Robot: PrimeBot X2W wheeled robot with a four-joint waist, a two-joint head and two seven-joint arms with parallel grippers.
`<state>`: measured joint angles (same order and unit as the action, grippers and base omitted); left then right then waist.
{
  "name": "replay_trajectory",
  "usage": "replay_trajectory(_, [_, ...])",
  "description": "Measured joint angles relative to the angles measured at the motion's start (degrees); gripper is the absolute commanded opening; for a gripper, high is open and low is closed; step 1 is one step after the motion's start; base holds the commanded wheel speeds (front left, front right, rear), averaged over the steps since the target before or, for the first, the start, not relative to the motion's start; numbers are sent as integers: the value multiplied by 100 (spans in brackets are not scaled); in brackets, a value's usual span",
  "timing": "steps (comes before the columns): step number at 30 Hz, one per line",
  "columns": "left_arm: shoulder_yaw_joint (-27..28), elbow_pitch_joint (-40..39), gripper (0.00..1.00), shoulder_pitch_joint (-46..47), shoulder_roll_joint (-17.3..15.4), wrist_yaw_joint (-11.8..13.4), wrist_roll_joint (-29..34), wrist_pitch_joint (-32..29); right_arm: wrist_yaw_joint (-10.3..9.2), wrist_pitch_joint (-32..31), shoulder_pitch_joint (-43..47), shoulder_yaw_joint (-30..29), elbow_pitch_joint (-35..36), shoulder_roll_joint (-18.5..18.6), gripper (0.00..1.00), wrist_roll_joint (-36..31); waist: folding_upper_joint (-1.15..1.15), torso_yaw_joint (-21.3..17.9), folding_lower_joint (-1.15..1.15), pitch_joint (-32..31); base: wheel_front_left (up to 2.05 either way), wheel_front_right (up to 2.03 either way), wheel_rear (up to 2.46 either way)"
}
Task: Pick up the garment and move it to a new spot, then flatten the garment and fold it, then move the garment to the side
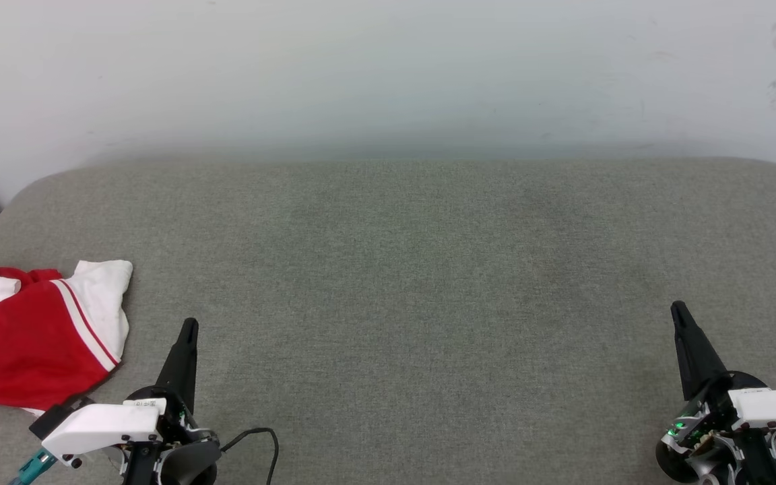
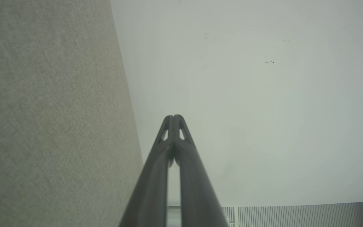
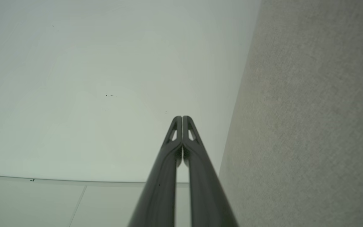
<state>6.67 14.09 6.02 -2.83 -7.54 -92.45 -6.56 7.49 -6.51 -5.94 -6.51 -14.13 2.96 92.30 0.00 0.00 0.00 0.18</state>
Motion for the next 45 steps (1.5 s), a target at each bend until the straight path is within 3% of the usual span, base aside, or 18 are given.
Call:
replay_trajectory(28, [-4,15,0,-8,0,1,-1,1,0,0,10,0,-13,-1,0,-1,0,0,0,0,0,0,0])
replay_trajectory(29, [-10,60,100,-32,3,3,-1,1,-1,1,42,2,-53,-1,100,-1,0,0,0,0,0,0,0])
replay_trajectory(45, [-417,-118,100,-157,13,7,223,399,-1,393,288,147,169,0,100,-307,0,-21,0,-3,0,0,0])
